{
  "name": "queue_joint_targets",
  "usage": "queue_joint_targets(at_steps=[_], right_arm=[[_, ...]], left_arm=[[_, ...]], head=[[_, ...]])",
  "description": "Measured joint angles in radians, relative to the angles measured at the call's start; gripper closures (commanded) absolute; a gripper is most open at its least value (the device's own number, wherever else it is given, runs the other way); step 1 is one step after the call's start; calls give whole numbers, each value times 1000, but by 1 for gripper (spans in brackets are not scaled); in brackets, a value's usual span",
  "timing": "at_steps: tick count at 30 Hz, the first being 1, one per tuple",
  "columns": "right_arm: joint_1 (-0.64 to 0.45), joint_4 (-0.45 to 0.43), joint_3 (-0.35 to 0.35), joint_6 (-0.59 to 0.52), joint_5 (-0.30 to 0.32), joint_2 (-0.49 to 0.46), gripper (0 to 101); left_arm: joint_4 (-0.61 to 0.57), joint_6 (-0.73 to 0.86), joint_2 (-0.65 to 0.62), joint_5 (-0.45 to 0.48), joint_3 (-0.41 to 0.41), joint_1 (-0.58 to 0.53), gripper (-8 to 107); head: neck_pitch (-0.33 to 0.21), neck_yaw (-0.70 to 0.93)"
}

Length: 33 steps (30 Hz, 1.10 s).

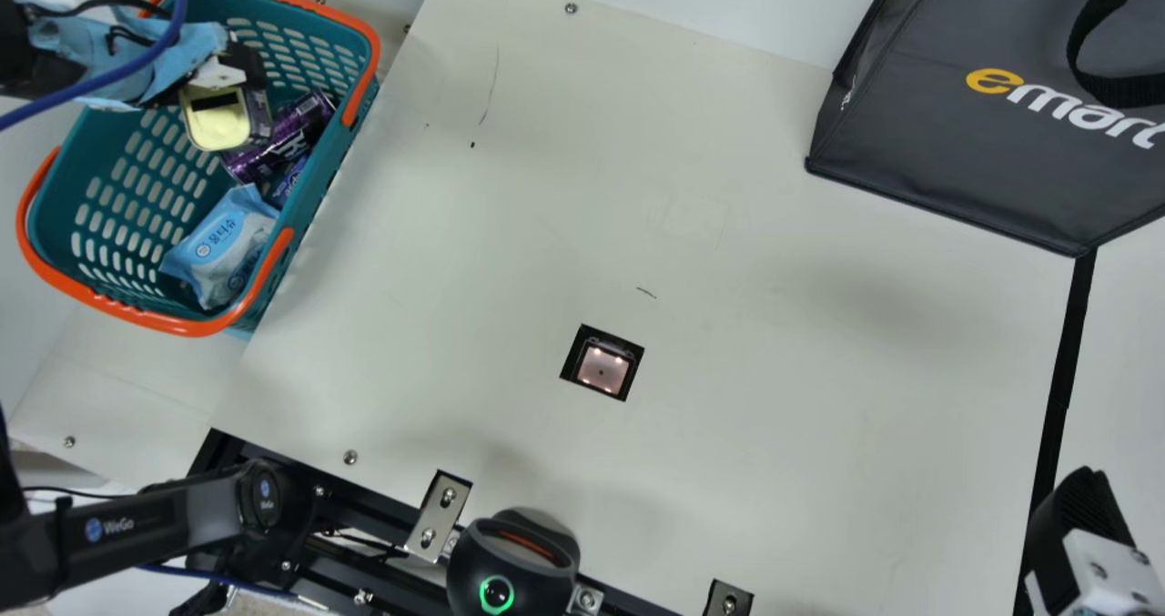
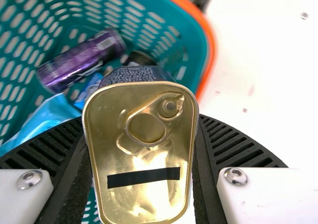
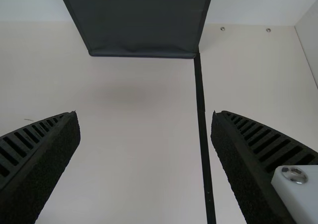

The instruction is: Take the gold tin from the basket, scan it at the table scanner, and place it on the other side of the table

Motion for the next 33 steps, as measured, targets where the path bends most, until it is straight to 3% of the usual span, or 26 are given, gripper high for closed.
queue_joint_targets(at_steps=[15, 33], right_arm=[[0, 0, 0, 0, 0, 0, 6], [0, 0, 0, 0, 0, 0, 6]], left_arm=[[69, -115, -105, -6, 59, -298, 107], [173, -375, -170, -14, 135, -715, 107]], head=[[-2, 0], [0, 0]])
